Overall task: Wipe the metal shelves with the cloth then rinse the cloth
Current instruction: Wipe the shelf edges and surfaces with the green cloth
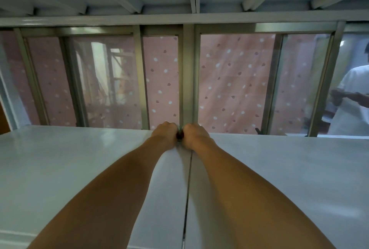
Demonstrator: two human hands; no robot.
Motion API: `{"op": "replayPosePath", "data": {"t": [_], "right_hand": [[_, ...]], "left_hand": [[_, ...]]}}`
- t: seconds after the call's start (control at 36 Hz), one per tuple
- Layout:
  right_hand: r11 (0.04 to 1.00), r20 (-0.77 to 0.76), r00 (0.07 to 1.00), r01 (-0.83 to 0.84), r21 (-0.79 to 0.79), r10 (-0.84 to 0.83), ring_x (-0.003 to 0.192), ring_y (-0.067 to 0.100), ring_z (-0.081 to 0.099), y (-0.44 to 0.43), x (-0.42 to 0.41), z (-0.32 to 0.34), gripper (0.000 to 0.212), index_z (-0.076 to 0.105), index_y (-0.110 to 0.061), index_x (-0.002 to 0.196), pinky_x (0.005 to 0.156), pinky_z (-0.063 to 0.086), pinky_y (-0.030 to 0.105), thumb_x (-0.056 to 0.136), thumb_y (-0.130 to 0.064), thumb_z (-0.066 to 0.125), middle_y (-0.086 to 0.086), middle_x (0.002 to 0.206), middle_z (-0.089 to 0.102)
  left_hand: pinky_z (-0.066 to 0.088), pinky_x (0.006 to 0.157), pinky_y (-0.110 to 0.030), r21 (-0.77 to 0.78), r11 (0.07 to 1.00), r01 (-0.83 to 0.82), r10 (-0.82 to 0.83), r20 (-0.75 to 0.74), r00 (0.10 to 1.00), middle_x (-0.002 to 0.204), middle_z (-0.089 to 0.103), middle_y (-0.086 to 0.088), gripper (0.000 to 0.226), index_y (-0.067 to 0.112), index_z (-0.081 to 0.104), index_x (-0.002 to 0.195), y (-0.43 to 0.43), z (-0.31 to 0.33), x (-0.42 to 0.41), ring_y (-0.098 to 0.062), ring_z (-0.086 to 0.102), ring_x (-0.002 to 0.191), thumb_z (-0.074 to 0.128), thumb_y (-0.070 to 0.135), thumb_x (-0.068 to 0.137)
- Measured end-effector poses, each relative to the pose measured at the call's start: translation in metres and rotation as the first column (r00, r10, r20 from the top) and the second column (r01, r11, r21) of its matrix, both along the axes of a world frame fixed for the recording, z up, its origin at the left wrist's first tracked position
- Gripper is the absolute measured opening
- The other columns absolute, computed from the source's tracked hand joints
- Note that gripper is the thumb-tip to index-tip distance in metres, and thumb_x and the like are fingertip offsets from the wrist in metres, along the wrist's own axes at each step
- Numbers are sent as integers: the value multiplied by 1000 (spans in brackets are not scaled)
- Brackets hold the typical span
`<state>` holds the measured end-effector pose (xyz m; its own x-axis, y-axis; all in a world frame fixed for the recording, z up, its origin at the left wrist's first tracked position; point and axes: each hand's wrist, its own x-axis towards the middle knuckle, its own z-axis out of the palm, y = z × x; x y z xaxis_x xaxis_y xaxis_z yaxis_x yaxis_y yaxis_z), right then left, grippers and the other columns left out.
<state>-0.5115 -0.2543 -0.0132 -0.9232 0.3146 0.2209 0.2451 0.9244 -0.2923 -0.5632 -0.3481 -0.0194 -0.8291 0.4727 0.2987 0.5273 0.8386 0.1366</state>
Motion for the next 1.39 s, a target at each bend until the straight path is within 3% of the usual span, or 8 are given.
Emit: {"op": "replayPosePath", "data": {"t": [0.25,0.39,0.53,0.64,0.78,0.89,0.97,1.39], "right_hand": [[999,-2,1000,-19,50,19,103,32,62,21,13,3,28,64,-6,118,81,48,35,93,-18,58,16,116,62],[996,-12,999,-34,78,35,108,35,61,42,30,0,32,62,-6,121,90,50,38,91,-16,58,17,120,60],[999,-15,999,-34,41,35,104,34,61,72,51,-4,30,62,-7,119,85,49,37,92,-19,57,16,118,60],[1000,-45,999,-21,-11,21,102,34,62,100,66,-3,29,64,-8,116,86,50,38,92,-22,57,16,116,63],[999,-27,999,-24,-26,23,108,34,60,128,87,-4,31,60,-8,122,90,49,40,94,-20,54,16,121,60],[1000,-13,1000,-26,17,26,112,34,58,149,101,-2,32,59,-7,126,91,47,39,96,-16,52,16,124,58],[1000,-10,1000,-13,8,14,108,33,60,161,111,-3,31,60,-8,124,88,48,40,96,-17,52,15,122,60],[1000,23,999,23,4,-23,104,33,61,223,143,-5,28,61,-9,119,88,49,41,95,-22,53,14,117,61]], "left_hand": [[50,89,-34,27,998,-49,50,-1,999,111,65,-13,21,9,65,111,18,0,12,-29,63,100,56,11,92],[51,82,-35,35,999,-37,37,12,999,107,66,-16,20,7,68,105,35,0,33,-30,63,93,54,13,92],[48,81,-31,45,998,-35,33,33,999,107,65,-13,21,8,68,108,66,-2,51,-24,57,85,54,16,94],[49,84,-33,65,998,1,-4,36,999,109,66,-16,24,6,69,110,94,-2,64,-31,63,98,51,16,96],[47,73,-32,49,998,45,-47,37,998,104,69,-14,23,9,72,103,119,-2,81,-29,63,88,51,13,93],[53,81,-36,64,995,77,-79,21,997,103,70,-16,24,10,73,99,139,-4,87,-33,65,93,51,11,89],[48,76,-33,56,994,99,-100,28,995,101,68,-16,22,7,71,97,155,-4,96,-34,64,93,51,8,90],[49,83,-34,95,983,155,-159,27,987,104,71,-11,24,18,74,101,217,-9,122,-31,64,93,52,15,91]]}}
